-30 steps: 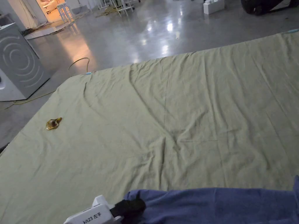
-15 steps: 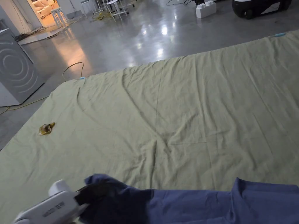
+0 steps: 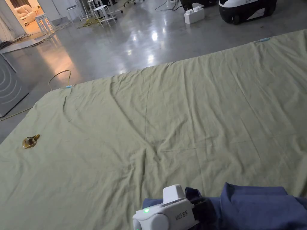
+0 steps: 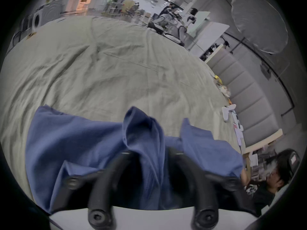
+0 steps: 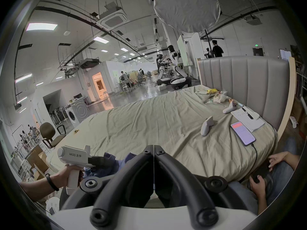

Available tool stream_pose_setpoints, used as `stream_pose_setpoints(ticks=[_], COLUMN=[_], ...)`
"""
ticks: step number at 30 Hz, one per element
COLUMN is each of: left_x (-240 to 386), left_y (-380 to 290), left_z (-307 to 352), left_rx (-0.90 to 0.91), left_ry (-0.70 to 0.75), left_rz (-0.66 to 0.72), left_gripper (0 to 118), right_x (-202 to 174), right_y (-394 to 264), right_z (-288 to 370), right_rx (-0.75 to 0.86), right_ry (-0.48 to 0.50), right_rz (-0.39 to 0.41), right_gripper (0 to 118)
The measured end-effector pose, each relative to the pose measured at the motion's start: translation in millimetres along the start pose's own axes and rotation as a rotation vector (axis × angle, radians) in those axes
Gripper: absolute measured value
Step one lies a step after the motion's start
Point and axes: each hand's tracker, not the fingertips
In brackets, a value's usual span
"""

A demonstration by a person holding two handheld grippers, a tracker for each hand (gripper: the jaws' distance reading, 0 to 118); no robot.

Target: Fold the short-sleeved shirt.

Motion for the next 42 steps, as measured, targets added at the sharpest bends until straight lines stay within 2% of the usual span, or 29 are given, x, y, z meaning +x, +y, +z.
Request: stream_pose_setpoints(ticks=[1,4,6,7,8,9,10,11,16,20,24,25,26,27,28,29,30,33,36,39,40,41,42], left_x=[1.4,-4.0,-15.7,-23.3,-33.8,-34.4,-39.8,-41.8,-33.6,2.0,-10.7,-14.7,-19.9,-29.4,-40.8,-54.5,-71.0,-132.7,-179.0,-203.5,-206.6,-173.4,-169.2], left_y=[1.1,6.3,5.0,3.0,0.0,-4.8,-8.4,-14.6,-44.3,-56.8,-39.1,-34.7,-31.3,-27.4,-23.9,-20.1,-14.9,-8.8,-12.0,-22.0,-24.1,-26.2,-28.0], left_z=[8.7,51.9,73.8,79.0,79.3,73.8,62.4,51.8,-12.7,-28.1,-17.9,-7.4,6.7,21.4,33.4,48.2,55.9,72.5,80.4,72.0,64.8,68.1,65.5], left_rx=[0.028,0.185,0.261,0.276,0.288,0.254,0.208,0.181,-0.007,-0.004,-0.038,-0.012,0.034,0.103,0.143,0.157,0.162,0.203,0.233,0.252,0.218,0.215,0.229], left_ry=[-0.016,0.0,0.015,0.018,0.011,-0.001,0.006,0.038,-0.126,-0.088,-0.1,-0.084,-0.068,-0.079,-0.115,-0.142,-0.154,-0.081,-0.136,-0.137,-0.14,-0.161,-0.192], left_rz=[-0.013,-0.037,-0.003,0.022,0.046,0.063,0.101,0.122,0.195,0.022,0.085,0.079,0.062,0.048,0.054,0.082,0.124,0.245,0.403,0.481,0.499,0.498,0.492], left_gripper=[82,82,82,80,73,53,9,2,2,1,2,2,10,26,62,86,100,101,100,100,98,91,82], right_x=[0.7,4.8,6.2,6.4,6.0,5.0,3.9,3.3,-3.6,-6.6,-6.4,-7.1,-8.5,-9.7,-9.6,-9.1,-8.7,-12.9,-19.3,-21.5,-23.5,-24.0,-24.3], right_y=[-0.7,-7.0,-8.2,-8.2,-8.7,-8.3,-7.9,-7.5,-6.8,-6.0,-5.6,-5.4,-4.6,-3.8,-4.2,-4.0,-3.4,-1.1,0.0,-0.4,-0.4,-0.4,-0.2], right_z=[0.1,0.4,-1.6,-2.5,-2.4,-2.0,-1.5,-1.5,-0.5,-0.4,-7.4,-9.5,-11.1,-12.0,-12.3,-13.9,-16.2,-17.7,-12.6,-10.7,-10.5,-10.7,-11.0], right_rx=[-0.006,-0.009,-0.012,-0.014,-0.014,-0.009,-0.003,-0.001,-0.011,-0.026,-0.036,-0.036,-0.036,-0.034,-0.029,-0.026,-0.032,-0.046,-0.055,-0.072,-0.077,-0.082,-0.087], right_ry=[-0.002,0.002,0.013,0.02,0.027,0.031,0.036,0.041,0.048,0.034,0.049,0.051,0.051,0.049,0.052,0.069,0.088,0.09,0.092,0.097,0.094,0.093,0.093], right_rz=[-0.006,-0.017,-0.027,-0.03,-0.028,-0.023,-0.02,-0.02,0.006,0.03,0.014,0.013,0.014,0.014,0.01,-0.004,-0.016,0.006,0.047,0.064,0.074,0.079,0.083], right_gripper=[0,0,0,0,0,0,0,0,0,0,0,0,0,0,0,0,0,0,0,0,0,0,0])
